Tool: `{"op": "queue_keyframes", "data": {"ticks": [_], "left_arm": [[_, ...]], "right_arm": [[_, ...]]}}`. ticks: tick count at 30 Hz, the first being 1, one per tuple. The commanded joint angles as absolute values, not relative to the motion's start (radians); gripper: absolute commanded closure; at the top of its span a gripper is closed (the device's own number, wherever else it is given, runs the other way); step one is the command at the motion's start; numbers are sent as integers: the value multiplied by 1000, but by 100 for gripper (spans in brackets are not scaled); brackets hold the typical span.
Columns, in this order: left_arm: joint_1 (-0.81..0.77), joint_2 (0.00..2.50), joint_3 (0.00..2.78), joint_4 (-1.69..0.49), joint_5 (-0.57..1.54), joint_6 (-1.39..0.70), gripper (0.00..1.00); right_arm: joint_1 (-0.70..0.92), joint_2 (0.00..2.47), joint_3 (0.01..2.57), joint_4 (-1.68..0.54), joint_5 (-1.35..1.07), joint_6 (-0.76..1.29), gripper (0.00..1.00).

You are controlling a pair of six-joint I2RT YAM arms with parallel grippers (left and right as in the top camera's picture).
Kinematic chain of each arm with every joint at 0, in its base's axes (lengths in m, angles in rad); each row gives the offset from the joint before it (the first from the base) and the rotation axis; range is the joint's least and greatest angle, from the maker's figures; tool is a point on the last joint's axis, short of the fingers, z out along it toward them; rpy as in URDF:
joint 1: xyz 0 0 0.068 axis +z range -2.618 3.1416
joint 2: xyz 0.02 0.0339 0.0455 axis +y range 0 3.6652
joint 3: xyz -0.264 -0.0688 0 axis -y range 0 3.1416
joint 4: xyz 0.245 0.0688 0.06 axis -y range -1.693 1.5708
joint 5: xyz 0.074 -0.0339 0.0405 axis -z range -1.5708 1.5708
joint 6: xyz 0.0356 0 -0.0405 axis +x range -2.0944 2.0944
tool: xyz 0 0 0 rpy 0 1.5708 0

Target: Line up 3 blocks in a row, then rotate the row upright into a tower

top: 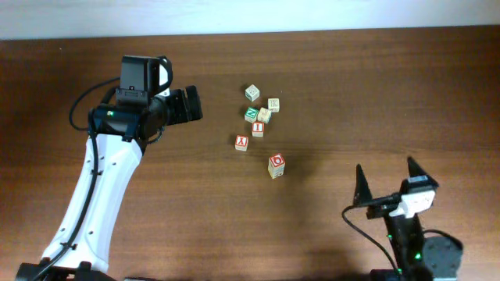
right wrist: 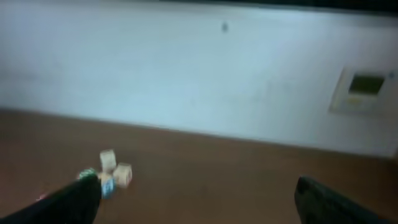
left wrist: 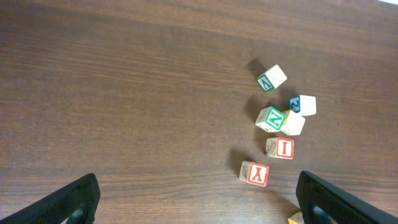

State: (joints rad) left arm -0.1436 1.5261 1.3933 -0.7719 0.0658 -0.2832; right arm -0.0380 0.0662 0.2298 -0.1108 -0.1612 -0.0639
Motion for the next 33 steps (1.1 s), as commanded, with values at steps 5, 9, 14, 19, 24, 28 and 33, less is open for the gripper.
{"op": "queue_keyframes", "data": {"ticks": [5, 9, 14, 19, 24, 28, 33], "left_arm": [[-141, 1526, 1399, -773, 56, -272, 1], [-141, 1526, 1399, -773, 56, -272, 1], [-141, 1526, 1399, -773, 56, -271, 1], [-141, 1526, 1399, -773, 56, -272, 1], [-141, 1493, 1390, -780, 27, -268, 1], [-141, 1322, 1199, -672, -21, -176, 1], [-141, 953, 721, -255, 53, 136, 1]], "right_arm": [[-45, 3, 6, -25, -177, -71, 2], [-46, 3, 6, -63, -170, -71, 2], [-46, 4, 6, -63, -170, -71, 1], [-46, 4, 6, -63, -170, -71, 1], [-46, 4, 6, -63, -170, -71, 2], [-46, 4, 6, -63, -170, -71, 2], [-46, 4, 6, -63, -170, -71, 2]]}}
